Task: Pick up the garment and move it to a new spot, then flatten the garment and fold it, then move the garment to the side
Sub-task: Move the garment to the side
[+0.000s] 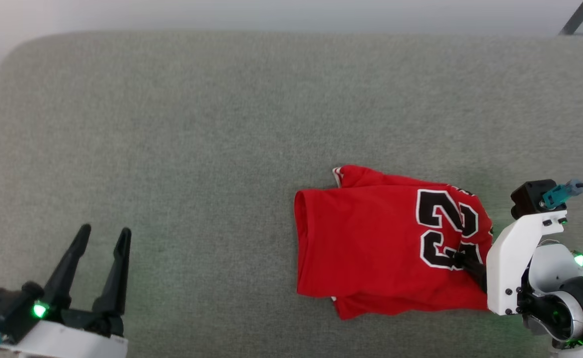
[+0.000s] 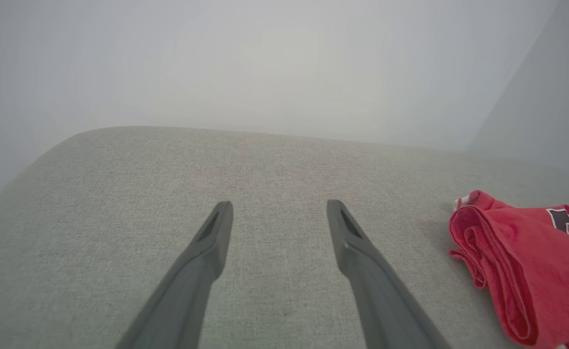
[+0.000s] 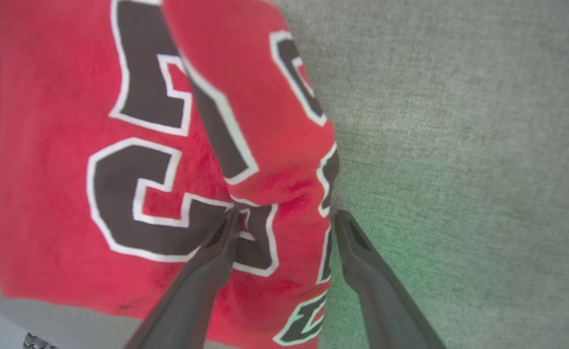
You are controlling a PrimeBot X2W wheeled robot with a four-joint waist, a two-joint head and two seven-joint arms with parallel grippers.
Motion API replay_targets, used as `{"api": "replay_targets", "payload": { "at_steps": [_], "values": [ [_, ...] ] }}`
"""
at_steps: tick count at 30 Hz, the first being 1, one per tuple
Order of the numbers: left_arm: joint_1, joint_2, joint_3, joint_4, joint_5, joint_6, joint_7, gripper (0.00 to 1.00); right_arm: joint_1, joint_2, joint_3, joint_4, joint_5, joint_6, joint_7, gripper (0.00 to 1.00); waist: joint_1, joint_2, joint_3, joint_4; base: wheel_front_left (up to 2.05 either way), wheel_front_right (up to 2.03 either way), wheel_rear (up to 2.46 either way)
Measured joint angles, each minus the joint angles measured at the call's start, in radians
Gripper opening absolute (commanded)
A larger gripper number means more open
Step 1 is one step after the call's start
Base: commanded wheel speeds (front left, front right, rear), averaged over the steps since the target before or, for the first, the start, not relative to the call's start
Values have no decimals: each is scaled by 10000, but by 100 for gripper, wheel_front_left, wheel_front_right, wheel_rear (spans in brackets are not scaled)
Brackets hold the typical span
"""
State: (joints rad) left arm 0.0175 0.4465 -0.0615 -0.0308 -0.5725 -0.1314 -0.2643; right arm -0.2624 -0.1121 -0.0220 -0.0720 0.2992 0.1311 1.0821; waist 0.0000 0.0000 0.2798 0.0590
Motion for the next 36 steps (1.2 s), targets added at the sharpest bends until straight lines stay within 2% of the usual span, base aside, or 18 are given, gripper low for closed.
{"api": "replay_targets", "payload": {
  "at_steps": [5,6,7,8,14,20,22,25,27,30,36],
  "values": [
    [-493,163,-234,31,-199,0,0,100,-8,268,-52,-439,-646,0,230,100,0,0,589,170,0,0,0],
    [-556,186,-267,63,-255,0,0,100,-8,299,-56,-477,-708,0,173,69,0,0,694,196,0,0,0],
    [-606,224,-295,127,-265,0,0,100,-12,334,-69,-522,-744,0,52,32,0,0,788,216,0,0,0],
    [-640,268,-305,194,-267,0,0,100,-24,370,-104,-546,-800,0,-146,0,0,0,875,227,0,0,0],
    [-898,380,109,-151,54,0,2,100,-115,665,-420,-554,-640,12,-1597,0,0,0,1081,-46,0,0,0],
    [-1006,644,382,-1248,234,-2,2,100,264,621,-1576,-880,-430,6,-2794,0,0,0,1073,-781,0,0,0],
    [-999,997,288,-1411,495,-2,0,100,386,614,-2109,-1106,-313,4,-3129,0,0,0,1081,-1083,0,0,0],
    [-1024,1392,23,-1613,341,0,2,100,532,619,-2907,-1394,-265,4,-3476,0,0,0,1130,-1546,0,0,0],
    [-1300,1850,-180,-2309,196,6,0,100,512,614,-3453,-1546,-232,2,-3730,0,0,0,1200,-1855,0,0,0],
    [-1634,2357,-245,-2656,174,-2,0,100,417,596,-4266,-1549,-31,2,-4136,0,0,0,1369,-2275,0,0,0],
    [-2463,3306,-717,-3335,12,-2,0,100,-330,606,-5216,-1494,-201,2,-5064,0,0,0,1974,-2851,0,0,0]
  ]
}}
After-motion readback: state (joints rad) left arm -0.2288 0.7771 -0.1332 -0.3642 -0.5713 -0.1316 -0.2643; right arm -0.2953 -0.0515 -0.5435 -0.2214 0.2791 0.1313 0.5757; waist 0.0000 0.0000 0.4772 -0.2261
